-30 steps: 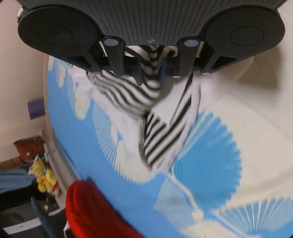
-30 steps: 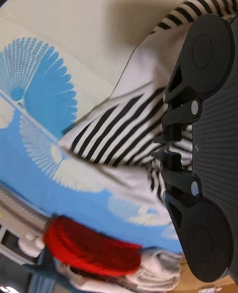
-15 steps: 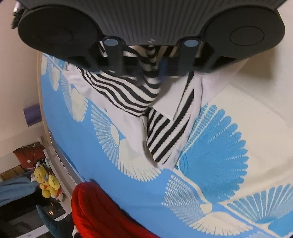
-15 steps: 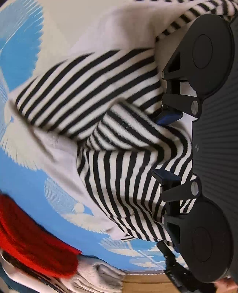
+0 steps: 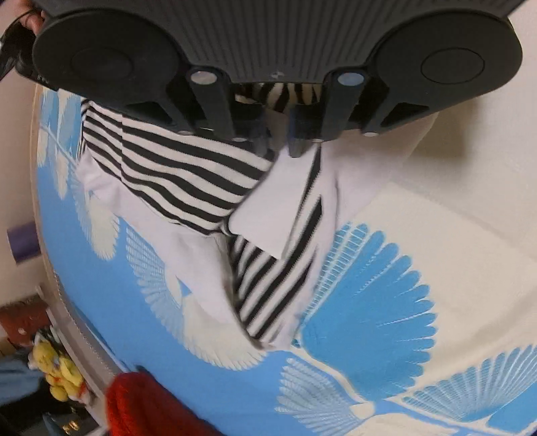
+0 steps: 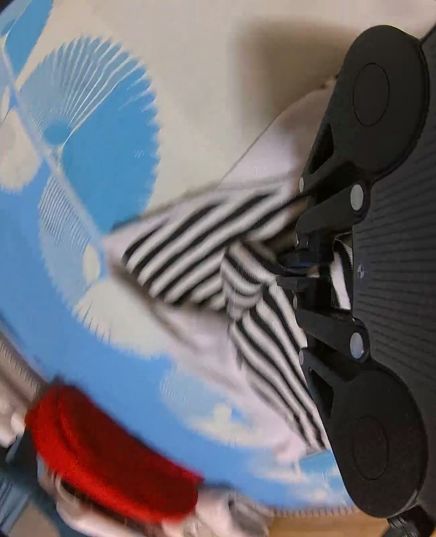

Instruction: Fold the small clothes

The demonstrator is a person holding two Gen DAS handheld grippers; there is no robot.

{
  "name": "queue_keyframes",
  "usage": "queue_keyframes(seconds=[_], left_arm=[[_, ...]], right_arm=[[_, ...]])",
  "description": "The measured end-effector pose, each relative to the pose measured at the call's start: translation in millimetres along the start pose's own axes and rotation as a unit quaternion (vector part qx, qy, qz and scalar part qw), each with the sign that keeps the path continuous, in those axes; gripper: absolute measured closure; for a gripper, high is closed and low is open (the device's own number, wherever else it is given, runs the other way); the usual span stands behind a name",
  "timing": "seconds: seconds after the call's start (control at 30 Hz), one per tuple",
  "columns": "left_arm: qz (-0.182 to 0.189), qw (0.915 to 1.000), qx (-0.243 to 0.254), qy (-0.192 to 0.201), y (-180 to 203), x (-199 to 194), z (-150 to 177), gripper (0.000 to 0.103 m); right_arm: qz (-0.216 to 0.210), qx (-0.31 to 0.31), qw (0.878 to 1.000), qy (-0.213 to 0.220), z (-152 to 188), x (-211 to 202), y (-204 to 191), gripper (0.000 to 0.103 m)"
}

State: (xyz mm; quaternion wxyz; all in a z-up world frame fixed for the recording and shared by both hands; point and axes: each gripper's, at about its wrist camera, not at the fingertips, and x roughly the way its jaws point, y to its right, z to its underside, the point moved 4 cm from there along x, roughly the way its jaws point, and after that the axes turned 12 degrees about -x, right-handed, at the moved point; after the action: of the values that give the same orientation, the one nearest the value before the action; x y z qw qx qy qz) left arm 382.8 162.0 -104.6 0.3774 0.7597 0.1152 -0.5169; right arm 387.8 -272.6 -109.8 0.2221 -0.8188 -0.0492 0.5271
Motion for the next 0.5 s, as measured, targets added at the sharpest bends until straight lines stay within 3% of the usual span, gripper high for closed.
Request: queue_keyframes(seconds=[0.1, 0.17, 0.27, 0.33, 0.4, 0.43, 0.5], left_arm=[[0.030, 0.9981, 0.003, 0.054, 5.1, -23.9, -8.8, 0.086], [0.076, 0.9923, 0.030, 0.093, 17.7, -44.3, -9.3, 0.086], [0.143, 0.9850, 0.067, 0.070, 36.0, -50.2, 1.7, 0.086], [0.154, 0.9840, 0.084, 0.028, 43.9, -38.3, 12.6, 0.086], [0.128, 0.9873, 0.095, -0.006, 44.7, -19.5, 23.5, 0.086], [0.096, 0.9904, 0.098, -0.020, 41.7, -7.3, 28.4, 0.086], [-0.003, 0.9942, 0.104, -0.030, 27.8, 14.8, 32.4, 0.090]], right_arm=[[0.001, 0.003, 1.000, 0.024, -4.0, -8.4, -6.8, 0.072], [-0.004, -0.002, 0.998, 0.058, -8.7, -23.0, -10.9, 0.065], [-0.028, -0.020, 0.993, 0.109, -11.3, -39.2, -21.6, 0.060], [-0.063, -0.030, 0.991, 0.118, -14.1, -39.0, -31.4, 0.058], [-0.094, -0.044, 0.990, 0.091, -9.0, -27.1, -40.9, 0.056], [-0.095, -0.047, 0.992, 0.070, -5.8, -18.5, -44.0, 0.054], [-0.059, -0.051, 0.997, 0.008, 3.0, 5.3, -43.7, 0.051]])
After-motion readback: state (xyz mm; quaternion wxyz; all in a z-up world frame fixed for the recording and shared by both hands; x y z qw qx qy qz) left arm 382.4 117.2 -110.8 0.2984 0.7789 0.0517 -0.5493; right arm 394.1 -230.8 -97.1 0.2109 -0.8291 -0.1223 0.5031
